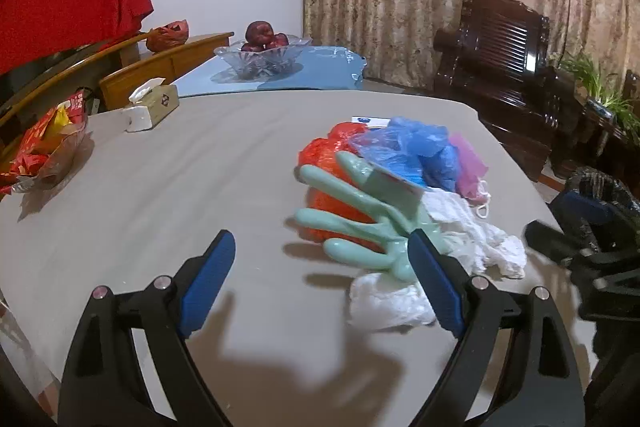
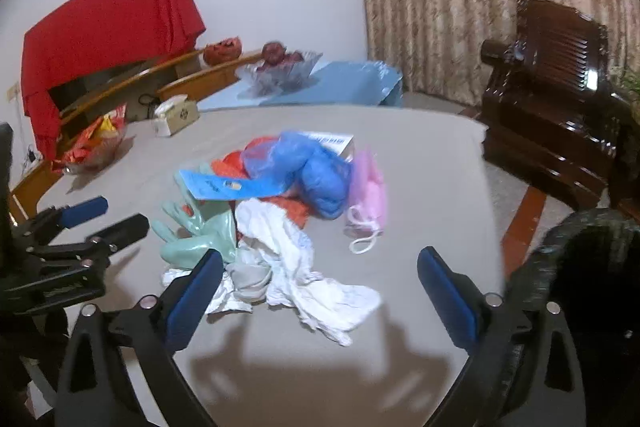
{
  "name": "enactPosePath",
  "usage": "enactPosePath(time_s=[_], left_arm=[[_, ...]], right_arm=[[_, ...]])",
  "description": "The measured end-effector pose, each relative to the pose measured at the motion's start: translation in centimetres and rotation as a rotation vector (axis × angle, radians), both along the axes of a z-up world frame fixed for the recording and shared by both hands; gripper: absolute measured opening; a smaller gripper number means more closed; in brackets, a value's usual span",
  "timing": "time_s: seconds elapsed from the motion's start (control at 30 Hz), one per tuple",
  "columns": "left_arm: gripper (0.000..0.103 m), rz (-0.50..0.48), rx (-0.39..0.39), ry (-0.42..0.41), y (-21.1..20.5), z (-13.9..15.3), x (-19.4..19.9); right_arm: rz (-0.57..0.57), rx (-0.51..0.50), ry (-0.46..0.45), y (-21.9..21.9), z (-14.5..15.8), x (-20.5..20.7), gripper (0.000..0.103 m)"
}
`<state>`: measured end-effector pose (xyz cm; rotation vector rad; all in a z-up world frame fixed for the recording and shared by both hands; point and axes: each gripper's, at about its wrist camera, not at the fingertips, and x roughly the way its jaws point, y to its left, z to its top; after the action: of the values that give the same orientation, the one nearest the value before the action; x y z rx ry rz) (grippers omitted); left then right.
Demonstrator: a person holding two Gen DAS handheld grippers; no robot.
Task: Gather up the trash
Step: 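Grasp the white tissue with the right gripper while the left gripper grasps the green glove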
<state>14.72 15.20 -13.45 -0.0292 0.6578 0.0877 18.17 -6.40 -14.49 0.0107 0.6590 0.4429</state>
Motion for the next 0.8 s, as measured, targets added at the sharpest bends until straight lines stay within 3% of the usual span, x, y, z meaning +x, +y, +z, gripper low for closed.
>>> enactPosePath(time_s=[0.3, 0.5, 0.57, 0.63, 0.8], left_arm=[[0.083, 0.017, -0.016, 0.020, 1.1, -1.3, 0.5], [0.081, 0.003, -0.034, 0.038, 0.7, -2.0, 1.0], [0.081, -0.003, -0.040, 0.042, 0.4, -2.1, 1.2], [0.081, -0.012, -0.039, 0.044, -0.1, -2.2, 1.2], [0.079, -0.016, -0.039, 0.047, -0.6, -2.3, 1.2]], right_arm=[[0.047, -0.029, 0.104, 2.4, -3.1, 2.0, 0.081], [0.093, 0.004, 0.131, 2.4, -3.2, 2.3, 0.051], [0.124, 0.029, 0.143, 2.3, -3.1, 2.1, 0.029], [0.159, 0.035, 0.144, 2.5, -2.9, 1.8, 0.020], [0.155, 0.005, 0.121, 2.2, -2.3, 1.0, 0.022]])
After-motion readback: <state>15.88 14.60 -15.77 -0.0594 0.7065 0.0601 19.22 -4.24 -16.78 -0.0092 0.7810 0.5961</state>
